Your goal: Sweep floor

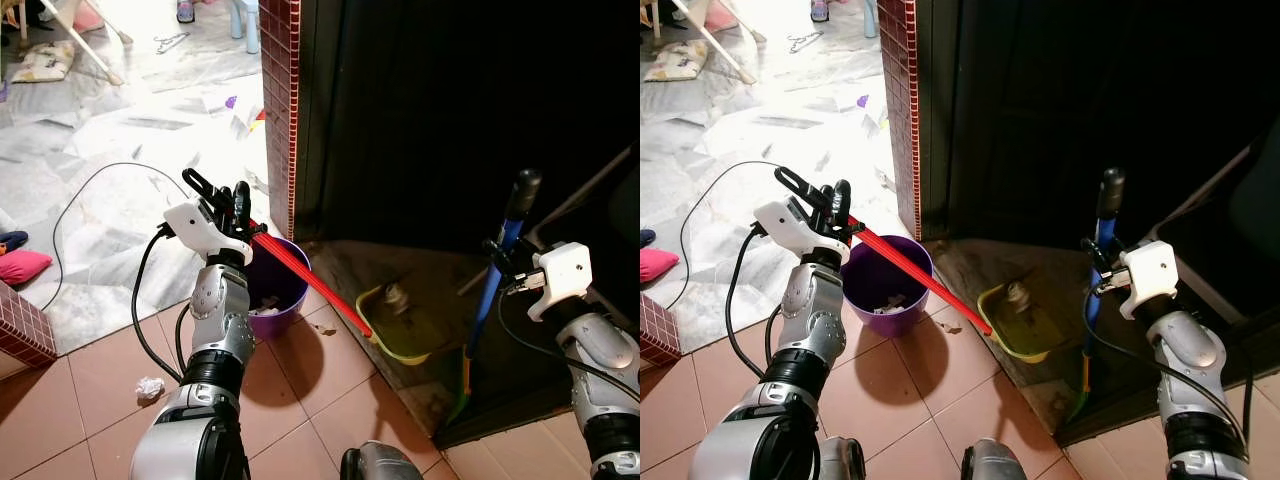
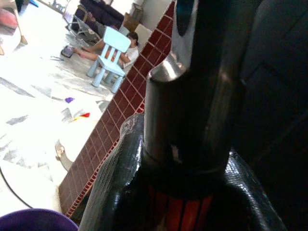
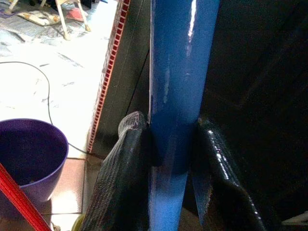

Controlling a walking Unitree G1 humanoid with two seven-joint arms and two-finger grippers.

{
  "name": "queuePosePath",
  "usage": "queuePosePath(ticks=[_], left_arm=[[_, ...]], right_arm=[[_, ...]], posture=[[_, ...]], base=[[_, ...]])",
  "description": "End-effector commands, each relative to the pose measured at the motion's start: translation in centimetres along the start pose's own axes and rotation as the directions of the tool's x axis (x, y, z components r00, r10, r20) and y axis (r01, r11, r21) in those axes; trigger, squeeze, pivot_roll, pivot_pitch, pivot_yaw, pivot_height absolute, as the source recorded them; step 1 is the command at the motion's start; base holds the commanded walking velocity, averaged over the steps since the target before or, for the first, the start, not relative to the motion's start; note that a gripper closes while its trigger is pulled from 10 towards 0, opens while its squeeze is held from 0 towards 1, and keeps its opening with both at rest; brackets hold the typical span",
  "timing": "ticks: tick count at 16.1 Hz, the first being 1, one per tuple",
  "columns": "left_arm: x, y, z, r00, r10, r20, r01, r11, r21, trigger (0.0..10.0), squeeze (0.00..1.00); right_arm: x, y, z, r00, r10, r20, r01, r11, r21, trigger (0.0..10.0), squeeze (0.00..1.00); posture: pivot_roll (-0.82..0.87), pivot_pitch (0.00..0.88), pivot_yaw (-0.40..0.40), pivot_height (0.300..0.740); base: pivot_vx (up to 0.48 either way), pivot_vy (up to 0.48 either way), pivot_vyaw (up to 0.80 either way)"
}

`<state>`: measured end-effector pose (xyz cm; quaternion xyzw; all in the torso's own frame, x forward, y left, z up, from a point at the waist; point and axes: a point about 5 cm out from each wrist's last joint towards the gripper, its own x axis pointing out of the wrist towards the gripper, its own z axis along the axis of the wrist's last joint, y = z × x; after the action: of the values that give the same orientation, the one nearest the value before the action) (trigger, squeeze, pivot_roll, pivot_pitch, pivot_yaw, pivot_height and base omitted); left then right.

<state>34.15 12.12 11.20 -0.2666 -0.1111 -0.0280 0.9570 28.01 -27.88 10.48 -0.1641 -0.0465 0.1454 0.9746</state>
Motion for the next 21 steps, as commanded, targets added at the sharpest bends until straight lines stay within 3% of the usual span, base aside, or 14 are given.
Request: queuePosePath(ticks=[1,5,8,21], left_arm=[[1.0,-1.3,1.1,0.997,-0.032,0.067,0.033,0.999,-0.021,10.0,0.0],[1.0,-2.2,1.9,0.992,-0.08,0.095,0.076,0.996,0.049,10.0,0.0],[-0.2,-1.4,2.4,0.989,-0.1,0.106,0.069,0.962,0.264,10.0,0.0],[-0.2,-1.4,2.4,0.989,-0.1,0.106,0.069,0.962,0.264,10.0,0.0]], right_arm=[[0.1,-1.2,1.1,0.999,-0.01,0.037,0.012,0.999,-0.052,10.0,0.0],[0.5,-0.6,0.9,0.999,-0.015,0.042,0.016,0.999,-0.035,10.0,0.0],[1.1,0.4,0.8,0.998,-0.013,0.057,0.013,1.0,-0.001,10.0,0.0],[1.1,0.4,0.8,0.998,-0.013,0.057,0.013,1.0,-0.001,10.0,0.0]], posture=[[-0.33,0.0,-0.058,0.74],[-0.31,0.0,-0.052,0.74],[-0.27,0.0,-0.044,0.74],[-0.27,0.0,-0.044,0.74]], base=[[0.0,0.0,0.0],[0.0,0.0,0.0],[0.0,0.0,0.0],[0.0,0.0,0.0]])
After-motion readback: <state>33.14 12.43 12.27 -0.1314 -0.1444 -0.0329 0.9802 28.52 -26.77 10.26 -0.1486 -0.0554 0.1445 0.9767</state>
